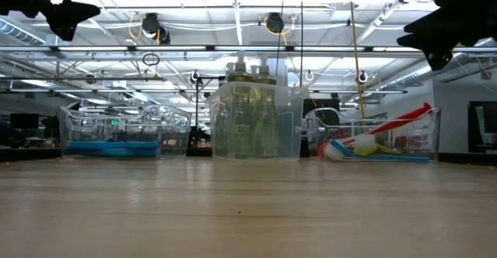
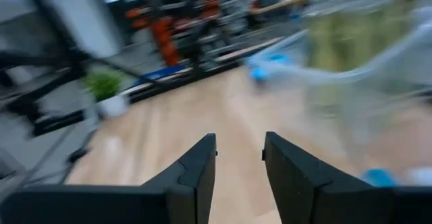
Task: Pick & Place Kitchen Sink Supplies
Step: Return to Home Position
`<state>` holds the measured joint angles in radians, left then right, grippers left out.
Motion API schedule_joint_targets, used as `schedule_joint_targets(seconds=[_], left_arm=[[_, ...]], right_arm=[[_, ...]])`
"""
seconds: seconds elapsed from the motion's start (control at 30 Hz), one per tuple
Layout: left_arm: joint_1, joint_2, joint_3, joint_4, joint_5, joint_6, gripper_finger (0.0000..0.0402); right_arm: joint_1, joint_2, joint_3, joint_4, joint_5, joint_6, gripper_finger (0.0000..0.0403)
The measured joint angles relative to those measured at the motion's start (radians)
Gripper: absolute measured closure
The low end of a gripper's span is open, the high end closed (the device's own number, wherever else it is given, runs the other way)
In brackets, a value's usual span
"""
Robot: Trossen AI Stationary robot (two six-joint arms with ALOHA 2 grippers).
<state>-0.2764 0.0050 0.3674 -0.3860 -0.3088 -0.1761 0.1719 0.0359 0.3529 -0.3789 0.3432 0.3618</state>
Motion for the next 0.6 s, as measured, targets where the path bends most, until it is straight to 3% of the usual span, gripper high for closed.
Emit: schedule_joint_targets(seconds=[0.17, 0.4, 0.6], left_arm=[[0.0, 0.0, 0.001, 0.0, 0.042, 0.053, 0.0133], [0.0, 0.0, -0.009, 0.001, 0.047, 0.07, 0.0133], [0.0, 0.0, -0.095, 0.069, 0.048, 0.063, 0.0133]], right_arm=[[0.0, -0.034, -0.076, 0.083, -0.156, -0.009, 0.0289], [0.0, -0.033, -0.11, 0.084, -0.16, 0.001, 0.0289], [0.0, -0.033, -0.173, 0.144, -0.161, 0.011, 0.0288]])
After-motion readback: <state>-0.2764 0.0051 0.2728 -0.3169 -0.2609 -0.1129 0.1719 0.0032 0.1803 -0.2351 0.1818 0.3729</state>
